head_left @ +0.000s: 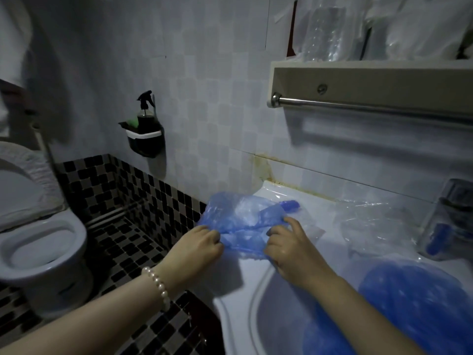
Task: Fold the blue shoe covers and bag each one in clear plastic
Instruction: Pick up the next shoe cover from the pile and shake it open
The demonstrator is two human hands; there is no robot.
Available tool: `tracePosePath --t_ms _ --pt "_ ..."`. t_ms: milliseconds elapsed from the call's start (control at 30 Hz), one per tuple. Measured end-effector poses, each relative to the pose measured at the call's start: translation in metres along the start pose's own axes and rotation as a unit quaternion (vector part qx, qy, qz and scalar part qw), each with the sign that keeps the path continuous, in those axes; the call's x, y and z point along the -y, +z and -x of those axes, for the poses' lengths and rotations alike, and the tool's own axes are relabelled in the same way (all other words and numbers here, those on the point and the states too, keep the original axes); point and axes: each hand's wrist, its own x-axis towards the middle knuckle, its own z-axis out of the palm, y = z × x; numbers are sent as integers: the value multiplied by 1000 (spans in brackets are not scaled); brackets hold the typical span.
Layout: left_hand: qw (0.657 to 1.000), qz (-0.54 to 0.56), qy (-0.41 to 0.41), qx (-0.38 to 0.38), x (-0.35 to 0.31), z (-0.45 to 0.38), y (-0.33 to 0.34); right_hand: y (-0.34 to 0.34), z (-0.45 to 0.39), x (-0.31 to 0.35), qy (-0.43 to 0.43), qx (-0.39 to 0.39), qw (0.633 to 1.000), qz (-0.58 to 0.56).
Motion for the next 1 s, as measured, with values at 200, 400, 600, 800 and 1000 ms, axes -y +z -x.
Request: tracePosePath --t_ms 200,400,600,800,1000 --pt "996 17 50 -69 -2 13 8 -2 5 6 4 -21 1000 12" --pt "995 -3 28 -95 -5 16 -5 0 7 11 8 -57 998 -1" --pt "999 8 -41 -35 -3 18 0 5 9 7 -1 -95 995 0" --pt "997 51 -54 29 -3 21 -4 16 18 -6 27 -49 998 -19" --pt "996 51 -80 4 -3 24 -2 12 17 -4 40 -35 997 -55"
